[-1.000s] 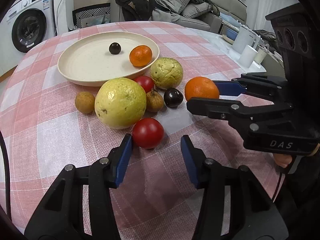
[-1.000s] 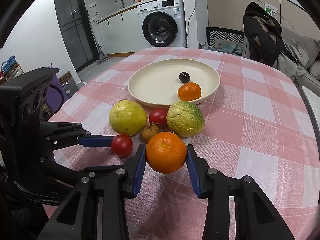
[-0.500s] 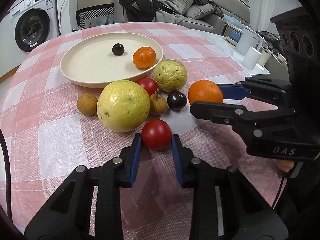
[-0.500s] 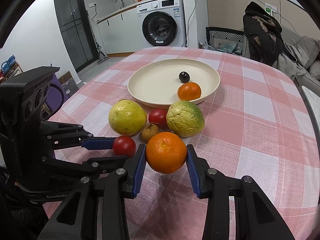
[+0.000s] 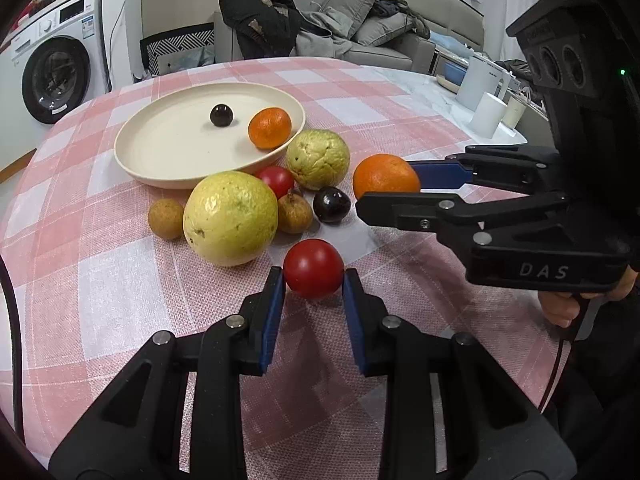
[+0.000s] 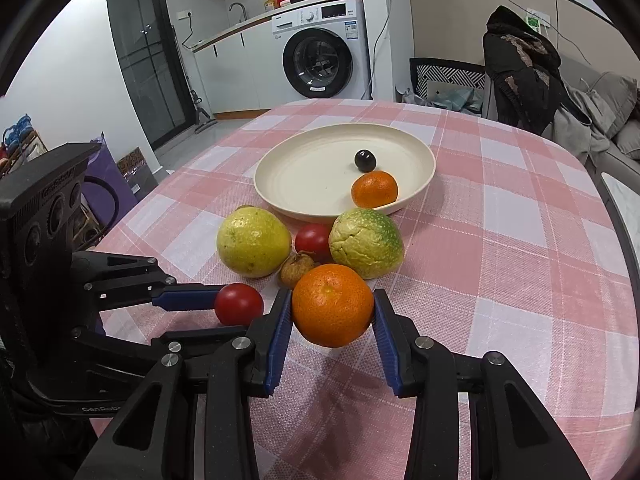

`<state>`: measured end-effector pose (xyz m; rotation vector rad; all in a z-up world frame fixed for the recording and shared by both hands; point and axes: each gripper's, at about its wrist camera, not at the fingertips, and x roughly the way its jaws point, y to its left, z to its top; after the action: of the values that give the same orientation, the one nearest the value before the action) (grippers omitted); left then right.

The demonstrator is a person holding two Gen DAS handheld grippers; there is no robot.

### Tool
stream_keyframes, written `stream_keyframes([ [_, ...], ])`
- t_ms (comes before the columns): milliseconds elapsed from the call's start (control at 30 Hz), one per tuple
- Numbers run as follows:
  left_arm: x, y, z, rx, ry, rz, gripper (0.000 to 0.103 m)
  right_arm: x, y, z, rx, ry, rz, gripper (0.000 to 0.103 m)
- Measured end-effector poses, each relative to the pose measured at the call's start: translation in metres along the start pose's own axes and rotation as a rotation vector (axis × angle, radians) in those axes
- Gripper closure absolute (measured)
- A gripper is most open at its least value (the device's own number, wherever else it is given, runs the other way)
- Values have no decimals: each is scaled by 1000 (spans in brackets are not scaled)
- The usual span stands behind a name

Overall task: Organize fruits
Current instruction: 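Lift the tomato and orange onto the cream plate and open both tools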

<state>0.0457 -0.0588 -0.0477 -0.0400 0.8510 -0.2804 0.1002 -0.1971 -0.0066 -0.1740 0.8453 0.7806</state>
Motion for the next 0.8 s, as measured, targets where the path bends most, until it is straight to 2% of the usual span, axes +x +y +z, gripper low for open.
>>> stream_keyframes([
  [433, -45, 7, 16, 5, -140, 12, 77, -14, -4, 12, 24, -83, -4, 63],
  [800, -65, 36, 36, -37, -194, 52, 76, -19, -6, 35, 36, -133, -6, 63],
])
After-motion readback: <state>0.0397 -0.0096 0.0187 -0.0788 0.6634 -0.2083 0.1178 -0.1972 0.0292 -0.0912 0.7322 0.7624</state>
